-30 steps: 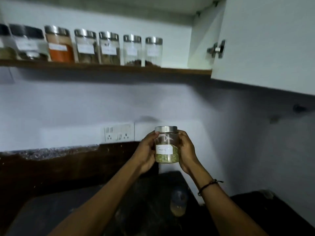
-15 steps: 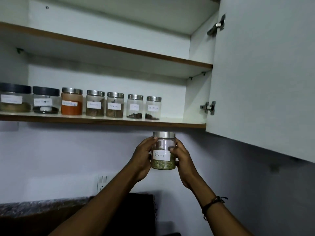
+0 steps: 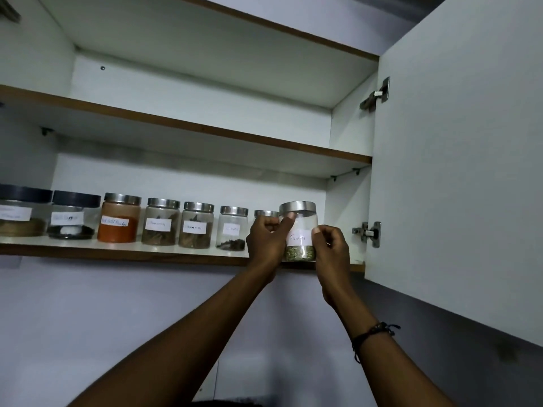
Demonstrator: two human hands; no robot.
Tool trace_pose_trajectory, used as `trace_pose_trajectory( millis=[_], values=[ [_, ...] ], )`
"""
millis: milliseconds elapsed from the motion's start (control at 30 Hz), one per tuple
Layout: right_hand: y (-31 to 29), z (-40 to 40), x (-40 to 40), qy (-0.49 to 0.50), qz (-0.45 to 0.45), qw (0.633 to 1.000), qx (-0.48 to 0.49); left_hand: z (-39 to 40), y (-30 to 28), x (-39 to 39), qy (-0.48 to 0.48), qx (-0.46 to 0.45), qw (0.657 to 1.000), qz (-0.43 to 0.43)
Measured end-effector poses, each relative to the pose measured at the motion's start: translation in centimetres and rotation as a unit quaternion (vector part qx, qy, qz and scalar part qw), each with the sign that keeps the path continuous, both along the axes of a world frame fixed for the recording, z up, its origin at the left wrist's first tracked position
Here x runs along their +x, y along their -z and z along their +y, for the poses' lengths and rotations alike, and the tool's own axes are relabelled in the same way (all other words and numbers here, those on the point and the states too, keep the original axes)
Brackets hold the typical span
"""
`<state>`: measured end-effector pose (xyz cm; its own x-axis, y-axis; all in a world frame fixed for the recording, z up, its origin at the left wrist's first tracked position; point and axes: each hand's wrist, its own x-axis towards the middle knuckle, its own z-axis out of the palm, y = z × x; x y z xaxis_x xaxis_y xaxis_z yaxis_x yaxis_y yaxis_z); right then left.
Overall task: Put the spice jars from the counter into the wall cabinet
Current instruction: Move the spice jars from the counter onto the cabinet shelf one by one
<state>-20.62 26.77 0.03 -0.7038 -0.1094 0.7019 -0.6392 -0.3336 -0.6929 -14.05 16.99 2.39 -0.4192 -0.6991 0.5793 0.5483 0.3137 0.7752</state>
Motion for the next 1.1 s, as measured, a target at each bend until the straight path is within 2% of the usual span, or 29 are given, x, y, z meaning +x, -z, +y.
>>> trace_pose_trajectory(
  millis=[67,233,333,500,733,900,1033,1100],
  values=[
    [-1.0,-0.5,-1.3,0.024,0.004,0.999,0.031,-0.7,-0.7,-1.5,-0.02,-0.005,1.0,-0.019],
    [-1.5,-1.7,-4.5,-0.005,-0.006,0.992,0.129,-2.3,-0.7,-5.4,-0.037,-0.022,0.996,-0.073],
    [-1.4,-2.5,-6.5,0.031,0.002,0.984,0.178,-2.8,-0.4,-7.1,-0.045,-0.062,0.994,-0.081],
    [-2.1,-3.6,-9.6,0.089,0.047,0.967,0.234,-3.4,-0.5,-8.9,-0.059,-0.158,0.974,-0.151],
    [-3.1,-5.5,-12.8,0.115,0.061,0.94,0.316,-4.2,-0.7,-10.8,-0.047,-0.218,0.952,-0.209],
    [-2.7,-5.9,-13.5,0.113,0.07,0.933,0.335,-5.1,-0.5,-11.3,-0.03,-0.247,0.944,-0.218],
    [-2.4,-5.4,-12.6,0.123,0.07,0.926,0.351,-4.8,-0.1,-10.8,-0.08,-0.271,0.935,-0.216],
    [-2.2,-5.1,-11.8,0.133,0.074,0.937,0.315,-4.5,0.3,-10.2,-0.093,-0.281,0.935,-0.197]
  ],
)
